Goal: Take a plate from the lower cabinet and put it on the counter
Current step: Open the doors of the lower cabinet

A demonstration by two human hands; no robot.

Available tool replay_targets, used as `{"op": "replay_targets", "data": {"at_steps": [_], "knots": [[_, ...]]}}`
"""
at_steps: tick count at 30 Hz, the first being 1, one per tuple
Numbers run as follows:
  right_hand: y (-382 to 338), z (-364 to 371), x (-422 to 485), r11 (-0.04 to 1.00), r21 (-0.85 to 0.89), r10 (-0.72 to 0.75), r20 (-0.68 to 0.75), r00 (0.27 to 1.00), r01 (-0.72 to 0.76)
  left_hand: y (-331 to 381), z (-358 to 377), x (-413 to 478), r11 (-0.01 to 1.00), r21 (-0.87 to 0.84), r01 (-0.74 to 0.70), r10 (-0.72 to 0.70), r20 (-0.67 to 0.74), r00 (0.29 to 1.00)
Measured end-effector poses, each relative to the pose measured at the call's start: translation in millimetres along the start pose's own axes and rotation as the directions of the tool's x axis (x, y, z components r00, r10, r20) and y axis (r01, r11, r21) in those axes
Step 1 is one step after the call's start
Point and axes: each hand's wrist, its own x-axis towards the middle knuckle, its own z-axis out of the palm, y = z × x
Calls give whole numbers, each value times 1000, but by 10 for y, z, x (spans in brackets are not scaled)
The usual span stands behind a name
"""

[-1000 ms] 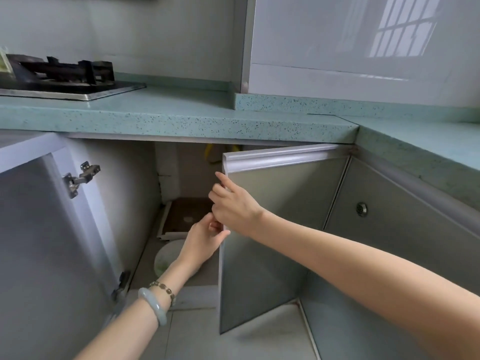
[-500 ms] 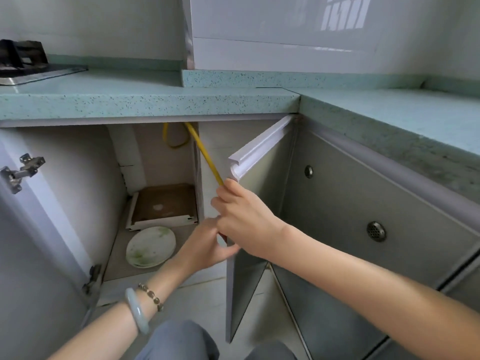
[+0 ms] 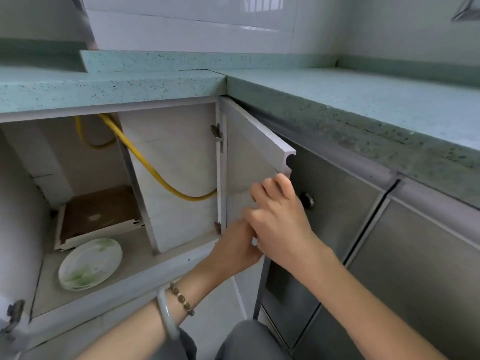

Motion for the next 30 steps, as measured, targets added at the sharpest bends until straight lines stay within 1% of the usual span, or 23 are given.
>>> {"op": "replay_targets", "data": {"at_steps": [1, 4, 8, 9, 13, 18, 20, 22, 24, 26, 28, 30], "knots": [[16, -57, 13, 998, -50, 41, 12, 999, -40, 40, 60, 55, 999, -2, -33, 33, -17, 999], [144, -45, -2, 994, -77, 77, 60, 995, -73, 128, 142, 186, 996, -2, -84, 84, -7, 996], [288, 26, -66, 988, -112, 108, 51, 993, -102, 202, 272, 336, 995, 14, -96, 96, -29, 995], [335, 41, -90, 986, -129, 106, 19, 994, -103, 227, 310, 367, 995, 15, -102, 102, -40, 994], [454, 79, -151, 990, -94, 101, -19, 995, -102, 296, 427, 444, 991, -2, -132, 131, -89, 987], [466, 156, -169, 993, -69, 92, -46, 995, -95, 251, 487, 382, 985, -26, -170, 166, -102, 981], [462, 189, -177, 994, -41, 104, -53, 993, -106, 211, 473, 338, 981, -10, -194, 192, -89, 977], [444, 213, -176, 992, 9, 124, -69, 990, -124, 124, 435, 267, 976, 41, -212, 215, -71, 974], [390, 240, -166, 984, 101, 155, -113, 982, -143, -15, 361, 173, 977, 87, -193, 199, -65, 978], [254, 276, -119, 970, 203, 169, -151, 974, -137, -202, 224, 70, 984, 113, -135, 144, -71, 987], [95, 337, -49, 958, 268, 153, -176, 973, -102, -400, 52, -21, 989, 133, -58, 70, -82, 994], [-85, 433, 62, 938, 342, 130, -173, 976, -65, -624, -159, -158, 987, 152, 54, -38, -110, 993]]}}
